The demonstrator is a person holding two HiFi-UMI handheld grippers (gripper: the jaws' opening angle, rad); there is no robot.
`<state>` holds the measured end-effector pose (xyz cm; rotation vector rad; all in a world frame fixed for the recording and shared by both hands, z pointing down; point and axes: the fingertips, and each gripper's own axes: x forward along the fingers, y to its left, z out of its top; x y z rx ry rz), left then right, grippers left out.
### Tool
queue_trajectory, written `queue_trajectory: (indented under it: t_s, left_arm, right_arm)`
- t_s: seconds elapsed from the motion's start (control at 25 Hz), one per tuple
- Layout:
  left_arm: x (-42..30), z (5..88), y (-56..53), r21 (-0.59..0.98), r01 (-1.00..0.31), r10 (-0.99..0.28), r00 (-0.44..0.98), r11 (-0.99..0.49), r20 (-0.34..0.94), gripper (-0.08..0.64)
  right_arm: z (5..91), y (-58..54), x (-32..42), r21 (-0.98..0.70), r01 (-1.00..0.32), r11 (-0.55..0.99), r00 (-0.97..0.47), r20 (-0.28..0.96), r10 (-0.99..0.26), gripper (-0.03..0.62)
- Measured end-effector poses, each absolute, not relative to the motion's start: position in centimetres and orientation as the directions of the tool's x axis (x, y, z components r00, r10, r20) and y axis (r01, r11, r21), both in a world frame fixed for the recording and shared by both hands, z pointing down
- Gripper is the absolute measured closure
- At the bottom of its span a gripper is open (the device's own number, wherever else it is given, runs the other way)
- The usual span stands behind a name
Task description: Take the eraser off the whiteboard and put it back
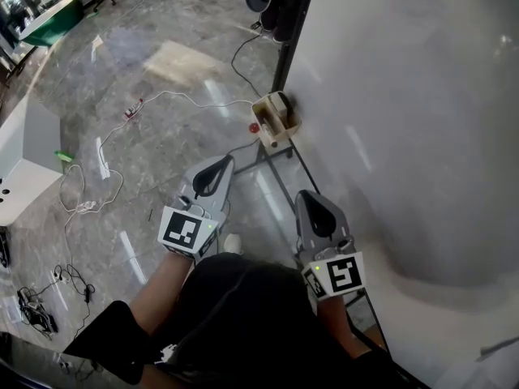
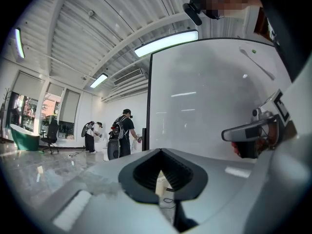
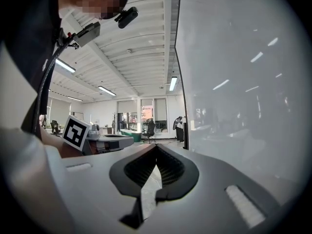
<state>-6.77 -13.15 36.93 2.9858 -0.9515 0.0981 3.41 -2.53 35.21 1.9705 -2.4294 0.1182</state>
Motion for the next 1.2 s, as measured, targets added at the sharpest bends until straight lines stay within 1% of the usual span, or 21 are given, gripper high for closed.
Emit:
queue_trajectory:
  t_s: [0.36, 0.6, 0.84, 0.96, 1.2]
  left_arm:
    - [-10.2, 38.0, -17.1, -0.012, -0.559, -0.558, 0.827, -0.829, 0.074, 0.555]
    - [-10.2, 38.9, -18.4, -0.002, -0.531, -0.529, 0.845, -0.848, 0.076, 0.555]
    - [-8.1, 39.0, -19.0, -0.022, -0.512, -0.511, 0.855, -0.859, 0.086, 0.555]
    - [-6.6, 38.9, -19.0, -0.028, -0.500, -0.500, 0.863, -0.866, 0.074, 0.554]
    - [-2.9, 40.1, -19.5, -0.059, -0.468, -0.471, 0.877, -0.882, 0.090, 0.554]
  right_arm:
    - [35.8, -6.0, 0.7, -0.050, -0.985, 0.163, -0.166, 0.064, -0.984, 0.583]
    - [36.3, -7.3, 0.3, -0.060, -0.987, 0.147, -0.151, 0.062, -0.987, 0.583]
    - [36.5, -7.2, 2.3, -0.070, -0.991, 0.115, -0.119, 0.061, -0.991, 0.583]
    - [36.7, -7.0, 3.4, -0.072, -0.992, 0.107, -0.112, 0.061, -0.992, 0.583]
    - [36.2, -8.3, 5.3, -0.046, -0.993, 0.108, -0.110, 0.040, -0.993, 0.583]
